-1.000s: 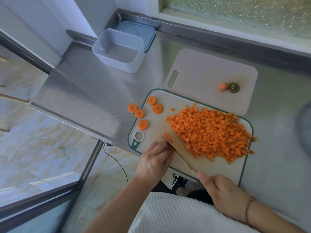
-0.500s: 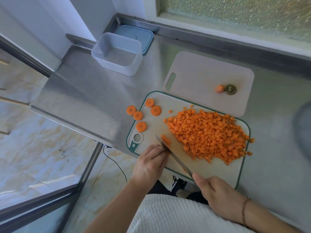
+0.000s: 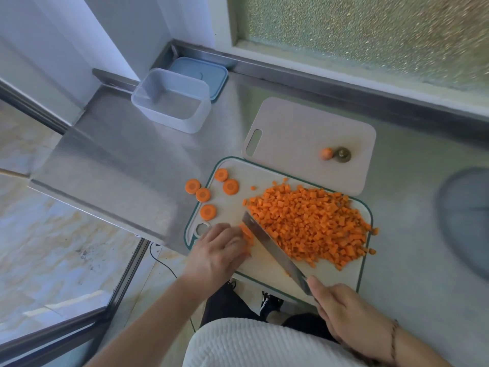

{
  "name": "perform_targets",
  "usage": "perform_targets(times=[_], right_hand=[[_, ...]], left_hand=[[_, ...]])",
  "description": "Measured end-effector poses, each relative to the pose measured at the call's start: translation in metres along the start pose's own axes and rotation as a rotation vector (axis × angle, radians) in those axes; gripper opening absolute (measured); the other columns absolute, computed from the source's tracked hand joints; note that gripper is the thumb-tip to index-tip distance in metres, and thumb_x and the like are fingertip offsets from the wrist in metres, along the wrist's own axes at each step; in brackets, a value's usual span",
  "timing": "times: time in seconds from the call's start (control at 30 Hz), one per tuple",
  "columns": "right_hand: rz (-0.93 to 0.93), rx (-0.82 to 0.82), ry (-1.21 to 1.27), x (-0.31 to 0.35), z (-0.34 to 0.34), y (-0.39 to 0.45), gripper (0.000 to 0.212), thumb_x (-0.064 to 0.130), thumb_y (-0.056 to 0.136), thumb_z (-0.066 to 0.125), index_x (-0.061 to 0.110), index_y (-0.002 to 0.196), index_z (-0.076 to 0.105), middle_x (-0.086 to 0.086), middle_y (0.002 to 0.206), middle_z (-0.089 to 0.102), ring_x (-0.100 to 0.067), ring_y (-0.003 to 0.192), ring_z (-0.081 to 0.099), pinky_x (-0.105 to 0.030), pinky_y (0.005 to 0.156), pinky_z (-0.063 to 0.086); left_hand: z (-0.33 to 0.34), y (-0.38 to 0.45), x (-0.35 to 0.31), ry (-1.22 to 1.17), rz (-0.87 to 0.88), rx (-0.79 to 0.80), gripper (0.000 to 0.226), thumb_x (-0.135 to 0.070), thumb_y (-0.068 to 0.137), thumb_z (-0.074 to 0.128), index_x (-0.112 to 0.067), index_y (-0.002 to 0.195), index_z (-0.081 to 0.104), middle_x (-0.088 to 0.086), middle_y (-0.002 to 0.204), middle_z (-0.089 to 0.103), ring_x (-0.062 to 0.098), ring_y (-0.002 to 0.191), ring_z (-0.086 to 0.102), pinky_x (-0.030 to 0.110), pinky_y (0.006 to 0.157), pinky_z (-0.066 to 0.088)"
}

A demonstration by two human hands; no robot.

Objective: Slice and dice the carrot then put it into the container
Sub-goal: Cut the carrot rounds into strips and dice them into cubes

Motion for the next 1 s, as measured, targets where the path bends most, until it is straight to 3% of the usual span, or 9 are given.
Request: perform_targets(times=[0.1, 0.17, 0.27, 0.5, 0.67, 0.87, 1.0], right_hand=[[0.021, -0.042, -0.003, -0.004, -0.012, -0.006, 0.065, 0.074, 0.080, 0.028, 0.019, 0.047, 0.030, 0.004, 0.042, 0.030, -0.010, 0.042, 0.032, -0.030, 0.057, 0.032], [0.029, -0.048, -0.009, -0.003, -0.016, -0.007, 0.065, 0.076, 0.078, 0.027, 0.019, 0.049, 0.029, 0.002, 0.043, 0.028, -0.012, 0.041, 0.032, -0.031, 0.056, 0.032], [0.017, -0.044, -0.015, -0.001, -0.014, -0.005, 0.067, 0.078, 0.078, 0.026, 0.016, 0.052, 0.030, 0.001, 0.045, 0.027, -0.014, 0.044, 0.032, -0.032, 0.056, 0.032], [-0.007, -0.090, -0.142, 0.010, -0.003, 0.007, 0.062, 0.074, 0.080, 0.021, 0.016, 0.059, 0.031, 0.005, 0.050, 0.028, -0.009, 0.048, 0.032, -0.028, 0.054, 0.027], [-0.016, -0.074, -0.172, 0.022, 0.004, 0.011, 0.058, 0.072, 0.080, 0.022, 0.020, 0.056, 0.032, 0.006, 0.044, 0.032, -0.006, 0.045, 0.036, -0.022, 0.051, 0.030], [0.010, -0.034, -0.207, 0.019, 0.006, 0.009, 0.060, 0.072, 0.078, 0.020, 0.018, 0.059, 0.039, 0.005, 0.052, 0.040, -0.004, 0.048, 0.041, -0.021, 0.054, 0.036], [0.023, -0.021, -0.245, 0.013, 0.010, 0.010, 0.061, 0.071, 0.079, 0.018, 0.018, 0.061, 0.043, 0.002, 0.057, 0.047, -0.008, 0.055, 0.046, -0.022, 0.056, 0.038]], left_hand=[[0.006, 0.013, 0.011, 0.026, 0.088, 0.109, 0.027, -0.039, 0.097, 0.061, -0.019, 0.115, 0.063, 0.005, 0.122, 0.064, 0.032, 0.109, 0.058, 0.043, 0.087, 0.051], [0.011, 0.015, 0.013, -0.009, 0.152, 0.168, 0.025, -0.037, 0.100, 0.057, -0.019, 0.115, 0.065, 0.006, 0.121, 0.065, 0.030, 0.108, 0.058, 0.041, 0.086, 0.053], [0.010, 0.010, 0.011, -0.029, 0.153, 0.129, 0.022, -0.024, 0.101, 0.058, -0.011, 0.108, 0.073, 0.009, 0.112, 0.067, 0.029, 0.099, 0.058, 0.038, 0.082, 0.053], [0.009, -0.001, -0.002, -0.046, -0.210, -0.078, 0.017, -0.016, 0.099, 0.063, -0.005, 0.098, 0.076, 0.006, 0.102, 0.067, 0.025, 0.088, 0.059, 0.036, 0.075, 0.054], [0.013, -0.007, -0.017, -0.098, -0.437, -0.171, 0.022, -0.019, 0.097, 0.063, -0.002, 0.100, 0.077, 0.005, 0.101, 0.066, 0.021, 0.088, 0.059, 0.025, 0.081, 0.051], [0.010, -0.012, -0.017, -0.075, -0.334, -0.139, 0.016, -0.015, 0.096, 0.069, -0.002, 0.102, 0.076, 0.007, 0.106, 0.069, 0.026, 0.093, 0.061, 0.032, 0.086, 0.053], [0.009, -0.007, -0.012, -0.121, -0.240, -0.141, 0.015, -0.013, 0.099, 0.065, -0.004, 0.100, 0.077, 0.005, 0.103, 0.070, 0.026, 0.089, 0.063, 0.035, 0.081, 0.055]])
Point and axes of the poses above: each hand's wrist, its own y-axis towards the middle knuckle, its own z-axis out of the palm, x = y × z, the point moved 7 cm from there along y, towards the middle knuckle
